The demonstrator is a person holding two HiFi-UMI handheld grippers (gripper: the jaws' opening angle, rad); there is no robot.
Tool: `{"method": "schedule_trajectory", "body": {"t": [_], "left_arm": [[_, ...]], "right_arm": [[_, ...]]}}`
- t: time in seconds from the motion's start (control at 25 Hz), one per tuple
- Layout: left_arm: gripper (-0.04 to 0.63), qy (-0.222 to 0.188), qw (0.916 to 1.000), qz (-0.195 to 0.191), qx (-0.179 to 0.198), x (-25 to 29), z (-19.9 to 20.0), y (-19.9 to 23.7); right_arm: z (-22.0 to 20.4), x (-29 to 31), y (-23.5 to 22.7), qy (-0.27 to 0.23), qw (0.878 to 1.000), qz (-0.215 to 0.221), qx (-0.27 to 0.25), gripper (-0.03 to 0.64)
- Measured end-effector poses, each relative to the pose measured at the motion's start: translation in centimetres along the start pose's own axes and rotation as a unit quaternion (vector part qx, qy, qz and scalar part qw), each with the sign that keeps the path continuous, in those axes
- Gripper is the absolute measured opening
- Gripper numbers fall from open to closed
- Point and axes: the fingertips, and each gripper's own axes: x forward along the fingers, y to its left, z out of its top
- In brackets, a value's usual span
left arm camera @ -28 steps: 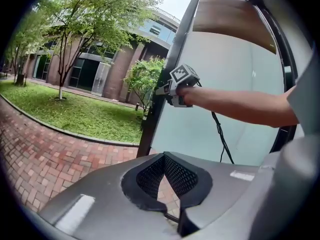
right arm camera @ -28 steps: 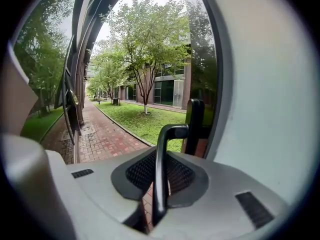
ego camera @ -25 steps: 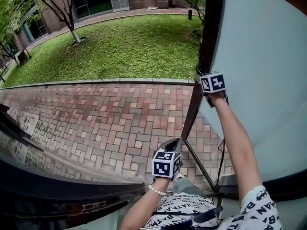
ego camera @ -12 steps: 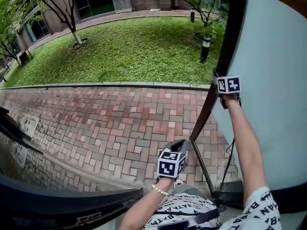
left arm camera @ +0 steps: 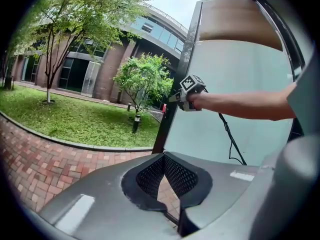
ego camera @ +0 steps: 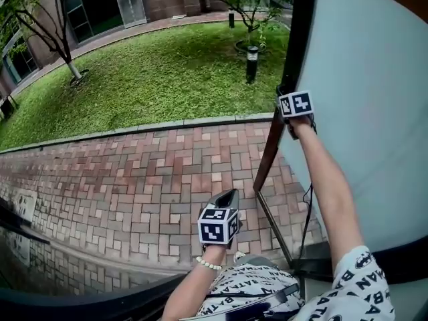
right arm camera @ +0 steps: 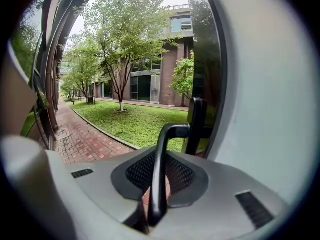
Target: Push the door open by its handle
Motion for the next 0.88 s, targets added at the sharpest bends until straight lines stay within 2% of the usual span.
{"method": "schedule_trajectory", "body": {"t": [0.32, 0.88], "left_arm": [[-0.007, 0.013, 0.9999, -0.01, 0.0, 3.1, 2.1, -0.2], [-0.008, 0.029, 0.9993, -0.023, -0.012, 6.1, 2.2, -0.6]], "right_arm": [[0.8, 0.3, -3.4, 0.002, 1.0, -0.012, 0.014, 0.061], [0.2, 0.2, -7.8, 0.0, 0.999, -0.034, 0.034, 0.06]]}}
